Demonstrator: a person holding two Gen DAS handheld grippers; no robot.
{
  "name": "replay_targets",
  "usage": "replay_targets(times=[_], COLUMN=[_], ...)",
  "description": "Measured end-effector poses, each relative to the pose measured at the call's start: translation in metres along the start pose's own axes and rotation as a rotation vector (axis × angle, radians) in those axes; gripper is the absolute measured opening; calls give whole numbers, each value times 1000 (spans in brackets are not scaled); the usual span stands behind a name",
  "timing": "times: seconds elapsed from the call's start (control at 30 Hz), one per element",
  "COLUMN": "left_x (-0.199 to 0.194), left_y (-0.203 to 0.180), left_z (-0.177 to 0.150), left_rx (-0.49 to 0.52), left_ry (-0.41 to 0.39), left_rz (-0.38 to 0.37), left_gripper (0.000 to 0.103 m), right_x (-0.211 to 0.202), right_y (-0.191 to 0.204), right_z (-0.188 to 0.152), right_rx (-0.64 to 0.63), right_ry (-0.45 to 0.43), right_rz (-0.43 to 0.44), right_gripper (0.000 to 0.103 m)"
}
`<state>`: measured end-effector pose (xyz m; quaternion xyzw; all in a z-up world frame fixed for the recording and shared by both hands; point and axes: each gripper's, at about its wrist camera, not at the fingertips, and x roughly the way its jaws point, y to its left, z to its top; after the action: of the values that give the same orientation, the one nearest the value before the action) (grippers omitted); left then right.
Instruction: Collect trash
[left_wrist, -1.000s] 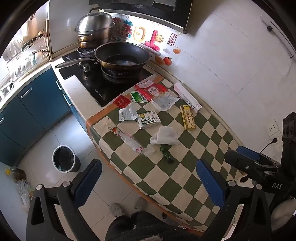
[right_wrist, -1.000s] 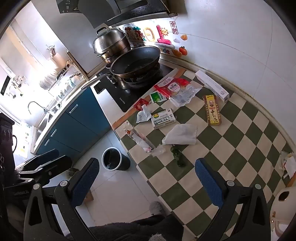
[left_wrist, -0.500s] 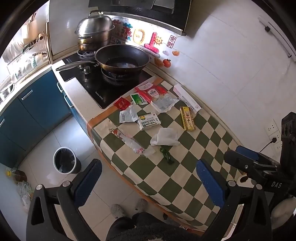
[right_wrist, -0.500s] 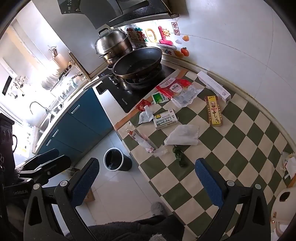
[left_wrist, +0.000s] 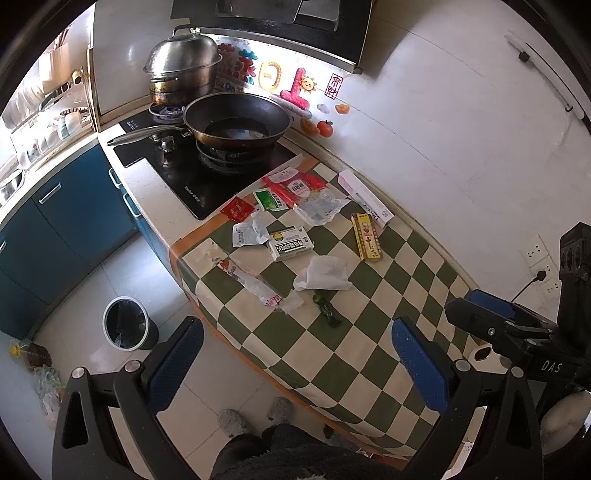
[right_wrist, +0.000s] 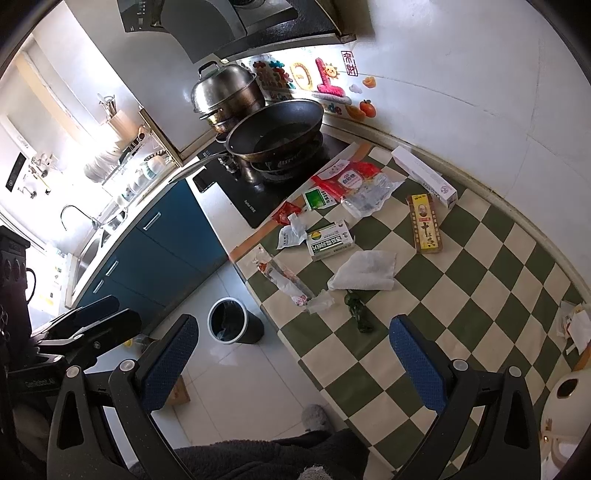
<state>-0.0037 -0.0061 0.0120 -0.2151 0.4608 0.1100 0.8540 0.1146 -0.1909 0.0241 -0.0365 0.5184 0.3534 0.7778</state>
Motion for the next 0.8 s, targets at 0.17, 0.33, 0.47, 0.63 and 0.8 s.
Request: replay_targets(times=[0.17, 0.33, 0.47, 0.63, 0.8], left_x=[3, -4, -5, -6, -8], left_y=[-3, -2, -3, -8, -3], left_z=[-1, -4, -3, -4, -3], left_rx=[-1, -3, -1, 1, 0], left_ry=[2, -6, -9, -14, -16], left_rz=[-28, -39, -46, -50, -55], left_gripper=[103, 103, 103, 103, 103], right_x=[-5, -11, -11, -10, -18], right_y=[-1, 0, -6, -6, -8], right_z=[0, 0, -3, -7, -8], right_rx=[2, 1, -2, -2, 1], right_ry=[-3, -5, -7, -11, -10], right_rz=[-1, 0, 3, 4, 6], right_gripper=[103, 103, 103, 103, 103])
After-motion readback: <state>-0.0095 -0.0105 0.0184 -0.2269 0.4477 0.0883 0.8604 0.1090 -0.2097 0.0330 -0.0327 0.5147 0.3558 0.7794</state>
